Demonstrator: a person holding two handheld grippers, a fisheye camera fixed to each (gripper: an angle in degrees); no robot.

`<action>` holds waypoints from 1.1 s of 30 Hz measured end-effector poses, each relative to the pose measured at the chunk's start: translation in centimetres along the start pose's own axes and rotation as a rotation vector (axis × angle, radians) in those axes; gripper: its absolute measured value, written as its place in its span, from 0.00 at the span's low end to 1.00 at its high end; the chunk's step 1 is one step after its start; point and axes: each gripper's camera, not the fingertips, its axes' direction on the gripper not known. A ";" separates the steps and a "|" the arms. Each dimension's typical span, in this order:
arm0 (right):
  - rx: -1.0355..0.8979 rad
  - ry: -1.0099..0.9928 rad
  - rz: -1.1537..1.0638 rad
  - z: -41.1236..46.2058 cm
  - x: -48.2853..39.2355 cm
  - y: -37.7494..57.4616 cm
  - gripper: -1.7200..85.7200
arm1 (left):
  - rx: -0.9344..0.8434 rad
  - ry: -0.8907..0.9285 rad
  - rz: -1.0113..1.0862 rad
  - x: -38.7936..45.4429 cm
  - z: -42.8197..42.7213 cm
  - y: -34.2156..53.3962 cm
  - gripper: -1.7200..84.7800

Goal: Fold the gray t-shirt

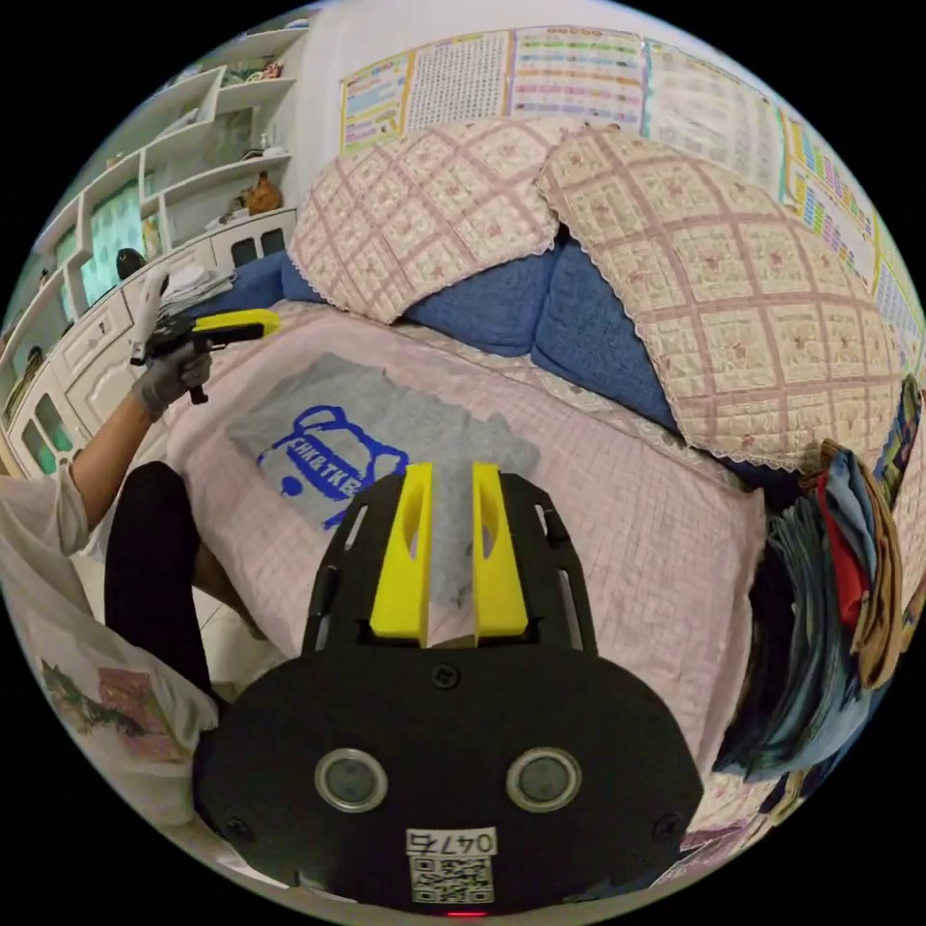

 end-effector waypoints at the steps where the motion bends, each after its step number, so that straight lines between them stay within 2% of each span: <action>1: -0.020 0.006 -0.006 2.0 1.3 0.5 0.04 | -0.030 0.034 -0.002 -1.5 1.6 0.0 0.08; 3: -0.039 0.014 -0.019 4.8 3.3 1.1 0.04 | -0.105 0.103 0.013 -3.3 4.2 -0.3 0.08; 7: -0.082 -0.035 -0.026 11.1 8.7 1.8 0.06 | -0.230 0.045 0.060 -6.0 9.1 -0.8 0.12; 12: -0.117 -0.100 -0.004 17.6 14.3 1.7 0.10 | -0.355 0.154 0.088 -8.2 15.2 -1.3 0.15; 15: -0.163 -0.177 -0.032 21.4 16.1 1.9 0.06 | -0.407 0.094 0.118 -8.5 18.7 -1.8 0.13; 17: -0.164 -0.151 -0.055 22.6 16.2 2.3 0.03 | -0.402 0.090 0.135 -8.2 19.8 -2.0 0.06; 23: 0.012 -0.148 -0.223 17.6 14.2 7.4 0.01 | -0.243 0.218 0.219 -8.1 13.2 -1.0 0.03; 26: 0.022 -0.155 -0.282 14.6 13.3 12.1 0.01 | -0.258 0.296 0.369 -6.5 9.1 2.1 0.03; 30: -0.104 -0.273 -0.292 14.7 12.2 19.2 0.02 | -0.418 0.331 0.480 -3.8 7.5 6.1 0.05; 33: -0.238 -0.161 -0.248 16.9 11.7 23.3 0.03 | -0.457 0.346 0.450 -3.7 6.2 8.1 0.08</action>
